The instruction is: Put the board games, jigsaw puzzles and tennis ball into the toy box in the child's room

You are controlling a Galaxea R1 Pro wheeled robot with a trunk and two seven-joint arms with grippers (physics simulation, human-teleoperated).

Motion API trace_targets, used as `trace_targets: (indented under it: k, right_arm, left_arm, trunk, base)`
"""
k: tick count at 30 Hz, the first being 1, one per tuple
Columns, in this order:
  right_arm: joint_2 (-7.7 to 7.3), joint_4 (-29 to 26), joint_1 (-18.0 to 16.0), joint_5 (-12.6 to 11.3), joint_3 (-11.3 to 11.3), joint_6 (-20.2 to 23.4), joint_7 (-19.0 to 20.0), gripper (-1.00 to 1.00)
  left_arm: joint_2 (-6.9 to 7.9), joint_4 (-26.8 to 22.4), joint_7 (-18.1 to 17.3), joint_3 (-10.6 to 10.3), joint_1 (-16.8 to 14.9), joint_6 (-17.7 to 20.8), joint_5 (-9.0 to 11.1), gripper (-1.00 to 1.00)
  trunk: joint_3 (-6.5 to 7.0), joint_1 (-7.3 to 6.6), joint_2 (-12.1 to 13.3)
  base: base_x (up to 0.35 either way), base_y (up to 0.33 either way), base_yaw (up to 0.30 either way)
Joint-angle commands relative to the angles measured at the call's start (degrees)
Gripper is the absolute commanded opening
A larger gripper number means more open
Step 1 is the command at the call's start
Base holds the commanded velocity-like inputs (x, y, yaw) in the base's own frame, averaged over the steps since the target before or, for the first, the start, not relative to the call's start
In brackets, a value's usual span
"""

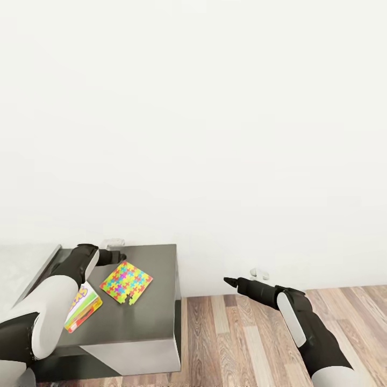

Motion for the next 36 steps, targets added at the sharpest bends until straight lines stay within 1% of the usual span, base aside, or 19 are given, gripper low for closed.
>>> trace_targets:
  k: [1,3,6,8,11,14,23,36]
  right_arm:
    - [0.01,0.0,0.0,0.0,-0.1,0.3,0.2,1.0]
    - [-0.02,0.0,0.0,0.0,-0.1,0.3,0.2,1.0]
    - [-0.05,0.0,0.0,0.0,-0.1,0.3,0.2,1.0]
    - [-0.07,-0.1,0.0,0.1,-0.1,0.3,0.2,1.0]
    - [-0.07,-0.1,0.0,0.1,-0.1,0.3,0.2,1.0]
    - [-0.08,-0.1,0.0,0.1,-0.1,0.3,0.2,1.0]
    - [-0.09,-0.3,0.0,0.1,-0.1,0.3,0.2,1.0]
    - [-0.16,-0.5,0.0,0.1,-0.1,0.3,0.2,1.0]
  left_arm:
    - [0.03,-0.1,-0.7,0.5,-0.1,0.3,-0.6,1.0]
    - [0.3,-0.1,-1.3,0.5,-0.1,0.3,-0.5,1.0]
    - [1.03,-0.1,-3.2,0.5,-0.1,0.4,-0.5,1.0]
    - [1.98,-0.1,-6.4,0.5,-0.1,0.3,-0.5,1.0]
    - [3.12,-0.1,-9.9,0.5,-0.1,0.3,-0.5,1.0]
    - [3.69,-0.1,-11.2,0.5,-0.1,0.3,-0.6,1.0]
    - [4.0,-0.1,-11.8,0.5,-0.1,0.2,-0.6,1.0]
    - [3.86,-0.2,-11.9,0.4,-0.1,0.3,-0.6,1.0]
  trunk:
    - [-0.21,0.03,-0.1]
    - [-0.4,0.03,-0.1]
    - [-0.68,0.03,-0.1]
    - [-0.87,0.03,-0.1]
    - [-1.15,0.03,-0.1]
    - [-1.43,0.03,-0.1]
    - [-2.27,0.03,-0.1]
    - [-3.49,0.03,-0.1]
  base:
    - [0.0,0.0,0.0]
    - [0.0,0.0,0.0]
    - [0.0,0.0,0.0]
    - [0.0,0.0,0.0]
    - [0.0,0.0,0.0]
    - [0.0,0.0,0.0]
    - [0.0,0.0,0.0]
    - [0.0,0.0,0.0]
